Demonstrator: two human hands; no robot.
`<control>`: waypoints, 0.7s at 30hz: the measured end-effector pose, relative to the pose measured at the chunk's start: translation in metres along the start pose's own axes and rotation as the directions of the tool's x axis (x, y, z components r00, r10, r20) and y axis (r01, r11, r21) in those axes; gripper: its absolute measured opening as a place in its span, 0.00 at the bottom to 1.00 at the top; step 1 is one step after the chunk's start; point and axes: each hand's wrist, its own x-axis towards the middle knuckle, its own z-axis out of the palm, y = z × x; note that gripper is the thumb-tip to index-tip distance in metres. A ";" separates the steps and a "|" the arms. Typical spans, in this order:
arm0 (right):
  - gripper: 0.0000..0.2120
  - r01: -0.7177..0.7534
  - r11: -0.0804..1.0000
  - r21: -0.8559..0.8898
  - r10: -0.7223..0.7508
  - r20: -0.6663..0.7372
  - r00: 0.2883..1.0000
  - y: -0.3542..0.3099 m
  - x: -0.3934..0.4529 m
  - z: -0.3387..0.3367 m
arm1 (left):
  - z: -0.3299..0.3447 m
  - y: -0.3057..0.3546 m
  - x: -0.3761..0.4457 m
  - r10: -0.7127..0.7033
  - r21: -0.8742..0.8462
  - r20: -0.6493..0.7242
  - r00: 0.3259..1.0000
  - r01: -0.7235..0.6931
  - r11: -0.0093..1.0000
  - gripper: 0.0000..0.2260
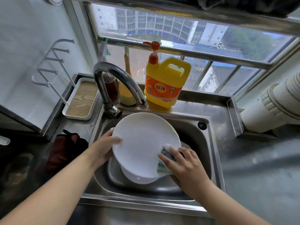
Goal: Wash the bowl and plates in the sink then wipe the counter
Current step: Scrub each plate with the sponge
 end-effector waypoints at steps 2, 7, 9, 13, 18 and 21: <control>0.30 -0.085 0.996 0.036 0.087 -0.039 0.995 -0.009 0.004 0.003 | 0.014 -0.013 -0.002 -0.010 -0.162 -0.017 1.000 0.007 0.987 0.28; 0.32 -0.339 0.923 0.184 0.344 0.006 0.939 -0.045 0.024 0.005 | 0.071 -0.053 -0.029 -0.024 -0.300 0.064 0.998 0.042 0.953 0.16; 0.29 -0.299 0.915 0.271 0.296 0.055 0.954 -0.051 0.022 0.005 | 0.069 -0.052 -0.031 -0.008 -0.274 0.001 1.000 0.008 0.962 0.15; 0.24 -0.113 0.973 0.200 0.089 0.126 0.988 -0.013 0.007 0.003 | 0.041 -0.035 -0.029 -0.036 -0.211 -0.028 0.999 0.029 0.977 0.13; 0.34 -0.437 0.812 0.388 0.393 0.191 0.899 -0.018 0.038 0.001 | 0.046 -0.030 -0.027 -0.036 -0.197 0.060 0.998 0.048 0.979 0.17; 0.22 -0.320 0.729 0.605 0.235 0.218 0.947 -0.057 0.039 -0.003 | 0.045 -0.035 -0.022 -0.014 -0.199 0.117 0.993 0.037 0.979 0.21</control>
